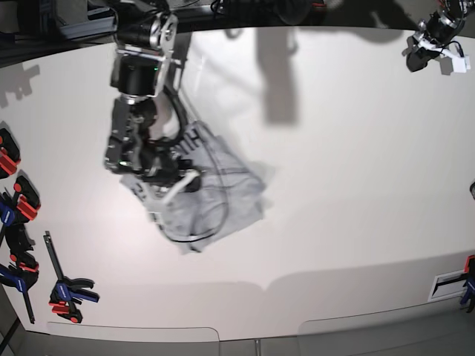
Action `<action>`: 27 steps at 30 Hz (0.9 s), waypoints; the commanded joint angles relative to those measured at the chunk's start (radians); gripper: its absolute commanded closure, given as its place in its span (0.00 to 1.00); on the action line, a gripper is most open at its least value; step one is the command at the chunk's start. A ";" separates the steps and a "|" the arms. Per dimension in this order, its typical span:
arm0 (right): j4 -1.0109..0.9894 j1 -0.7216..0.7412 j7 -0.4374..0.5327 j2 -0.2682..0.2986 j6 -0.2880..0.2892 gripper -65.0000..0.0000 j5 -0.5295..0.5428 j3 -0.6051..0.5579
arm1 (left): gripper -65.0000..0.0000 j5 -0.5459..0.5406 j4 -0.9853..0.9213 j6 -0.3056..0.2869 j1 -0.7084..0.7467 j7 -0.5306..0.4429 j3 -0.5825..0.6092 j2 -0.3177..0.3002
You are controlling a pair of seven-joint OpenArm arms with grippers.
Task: Fold the T-shirt properly
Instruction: 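Carry the folded shirt with the right gripper toward the clamps and lower it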
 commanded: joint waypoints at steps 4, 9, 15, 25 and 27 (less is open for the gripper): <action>0.007 -0.018 -0.047 0.089 -0.029 1.00 0.003 0.141 | 0.94 -0.024 0.015 -0.009 0.004 -0.009 -0.006 -0.020; 0.007 -0.109 -0.048 0.161 -0.028 1.00 0.083 0.286 | 0.94 -0.024 0.015 -0.009 0.004 -0.008 -0.006 -0.020; 0.007 -0.254 -0.061 0.201 0.010 1.00 0.198 0.405 | 0.94 -0.024 0.015 -0.009 0.004 -0.001 -0.006 -0.020; 0.082 -0.432 -0.096 0.208 0.055 1.00 0.346 0.498 | 0.94 -0.024 0.015 -0.009 0.004 0.006 -0.006 -0.021; 0.109 -0.462 -0.097 0.208 0.055 1.00 0.349 0.498 | 0.94 -0.024 0.015 -0.009 0.004 0.006 -0.006 -0.021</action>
